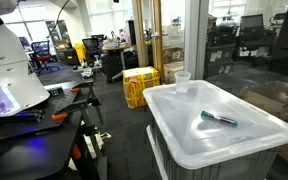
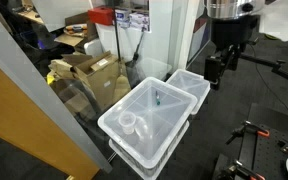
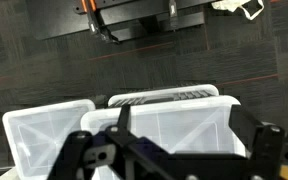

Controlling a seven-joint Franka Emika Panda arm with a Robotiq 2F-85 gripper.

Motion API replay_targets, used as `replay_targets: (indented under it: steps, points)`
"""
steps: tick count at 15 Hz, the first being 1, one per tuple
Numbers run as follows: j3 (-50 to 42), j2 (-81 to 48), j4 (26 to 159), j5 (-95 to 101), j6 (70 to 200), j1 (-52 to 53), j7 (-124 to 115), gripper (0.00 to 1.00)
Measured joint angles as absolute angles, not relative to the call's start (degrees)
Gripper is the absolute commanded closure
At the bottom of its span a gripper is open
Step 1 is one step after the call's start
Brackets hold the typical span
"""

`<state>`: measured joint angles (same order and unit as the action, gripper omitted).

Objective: Move the clear cup to the right

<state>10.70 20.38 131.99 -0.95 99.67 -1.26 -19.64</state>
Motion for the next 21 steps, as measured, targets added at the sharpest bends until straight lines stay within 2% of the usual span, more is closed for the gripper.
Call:
replay_targets:
  steps: [11,16,21]
  points:
    - [10.6,20.2,132.0,1.5,101.4,-1.0,-19.6,0.00]
    - [9.9,19.7,132.7,6.2,110.3,-1.0,-19.5,0.00]
    - [8.3,18.9,135.7,9.7,124.9,-1.1,-19.4,0.00]
